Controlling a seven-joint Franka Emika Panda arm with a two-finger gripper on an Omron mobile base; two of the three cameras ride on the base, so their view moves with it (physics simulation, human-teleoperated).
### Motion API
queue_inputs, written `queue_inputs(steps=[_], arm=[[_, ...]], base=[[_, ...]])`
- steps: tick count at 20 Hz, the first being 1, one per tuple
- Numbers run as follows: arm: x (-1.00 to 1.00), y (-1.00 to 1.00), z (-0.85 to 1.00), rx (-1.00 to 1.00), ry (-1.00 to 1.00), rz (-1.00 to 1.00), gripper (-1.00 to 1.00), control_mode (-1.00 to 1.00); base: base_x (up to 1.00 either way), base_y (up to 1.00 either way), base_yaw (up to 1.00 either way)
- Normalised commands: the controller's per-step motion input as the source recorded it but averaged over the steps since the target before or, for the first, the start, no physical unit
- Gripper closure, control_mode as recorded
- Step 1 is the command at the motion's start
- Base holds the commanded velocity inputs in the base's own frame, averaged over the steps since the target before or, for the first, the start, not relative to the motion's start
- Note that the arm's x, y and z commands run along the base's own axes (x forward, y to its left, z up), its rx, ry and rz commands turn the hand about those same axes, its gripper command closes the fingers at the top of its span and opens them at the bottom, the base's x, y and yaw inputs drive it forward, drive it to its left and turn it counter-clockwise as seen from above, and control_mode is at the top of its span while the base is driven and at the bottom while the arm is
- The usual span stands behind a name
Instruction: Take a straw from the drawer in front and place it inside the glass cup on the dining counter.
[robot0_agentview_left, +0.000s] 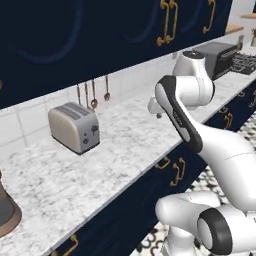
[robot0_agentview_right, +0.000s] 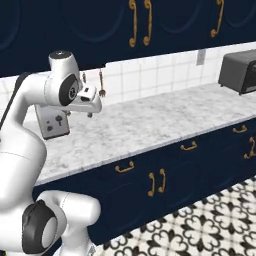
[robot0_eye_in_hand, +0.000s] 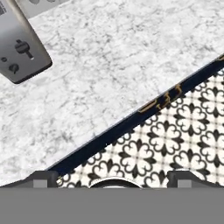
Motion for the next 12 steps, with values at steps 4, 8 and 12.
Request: queue_inputs(steps=[4, 8, 12], arm=[[0.0, 0.0, 0.0, 0.0, 0.0, 0.0, -1.0, 1.0], [0.0, 0.0, 0.0, 0.0, 0.0, 0.0, -1.0, 1.0], [0.0, 0.0, 0.0, 0.0, 0.0, 0.0, -1.0, 1.0]], base=[[0.0, 0.68, -0.46], [0.31, 0.29, -0.48], [0.34, 0.25, -0.4]])
